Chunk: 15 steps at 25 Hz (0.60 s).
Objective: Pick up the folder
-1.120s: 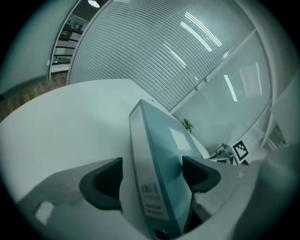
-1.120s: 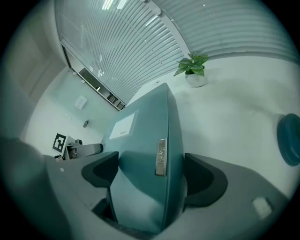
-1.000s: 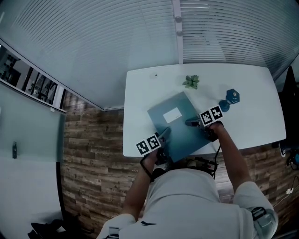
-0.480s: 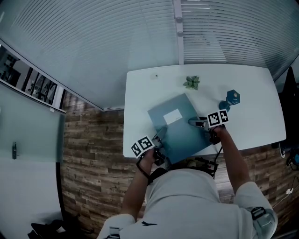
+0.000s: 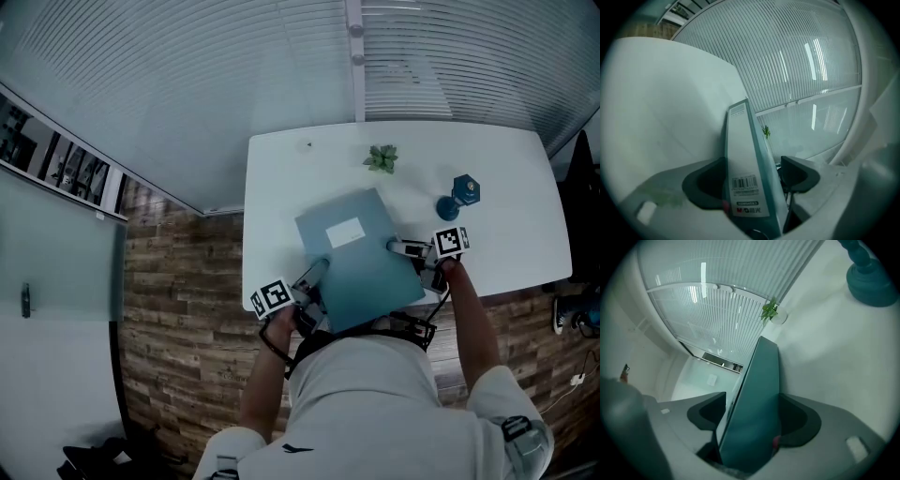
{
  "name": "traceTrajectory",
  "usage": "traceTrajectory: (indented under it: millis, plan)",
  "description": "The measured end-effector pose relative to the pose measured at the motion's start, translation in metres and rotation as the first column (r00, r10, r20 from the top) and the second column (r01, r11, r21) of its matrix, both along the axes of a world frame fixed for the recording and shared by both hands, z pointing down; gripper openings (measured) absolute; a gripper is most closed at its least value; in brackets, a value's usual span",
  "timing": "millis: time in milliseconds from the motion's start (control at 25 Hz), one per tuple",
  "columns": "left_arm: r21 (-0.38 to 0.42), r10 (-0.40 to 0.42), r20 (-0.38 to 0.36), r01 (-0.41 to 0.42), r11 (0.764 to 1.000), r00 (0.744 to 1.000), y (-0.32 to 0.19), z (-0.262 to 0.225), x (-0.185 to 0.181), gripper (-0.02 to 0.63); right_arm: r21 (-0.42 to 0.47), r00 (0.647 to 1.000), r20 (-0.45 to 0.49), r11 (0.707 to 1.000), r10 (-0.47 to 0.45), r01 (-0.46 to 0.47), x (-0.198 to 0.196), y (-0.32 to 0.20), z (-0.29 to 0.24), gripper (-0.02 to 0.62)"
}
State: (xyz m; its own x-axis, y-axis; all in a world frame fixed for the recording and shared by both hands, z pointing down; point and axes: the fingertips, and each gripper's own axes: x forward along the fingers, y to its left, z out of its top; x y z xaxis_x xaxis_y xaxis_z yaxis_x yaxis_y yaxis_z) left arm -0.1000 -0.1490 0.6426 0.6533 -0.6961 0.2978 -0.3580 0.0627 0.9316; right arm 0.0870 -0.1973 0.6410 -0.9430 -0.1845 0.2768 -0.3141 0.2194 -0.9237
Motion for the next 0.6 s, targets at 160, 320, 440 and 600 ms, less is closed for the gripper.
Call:
traceTrajectory:
  millis: [160,320,440,600]
  plan:
    - [0.032,0.031,-0.049,-0.029,0.999,0.998,0.005,-0.008,0.004,0.39,0.014,0.992,0.128,1.0,0.001,-0.002,0.002,-0.004,-0.02,0.313]
    - [0.061,0.049,-0.12,-0.042,0.997,0.992,0.01,-0.009,0.007,0.387,0.078,0.96,0.267,0.995,-0.079,0.06,-0.012,0.0,-0.048,0.333]
    - [0.05,0.046,-0.163,-0.038,0.998,0.986,0.013,-0.006,0.008,0.387,0.134,0.938,0.243,0.967,-0.246,0.219,-0.033,0.021,-0.057,0.367]
    - [0.052,0.054,-0.175,-0.046,0.998,0.983,0.016,-0.001,0.01,0.386,0.081,0.943,0.052,0.943,-0.329,0.324,-0.04,0.033,-0.031,0.341]
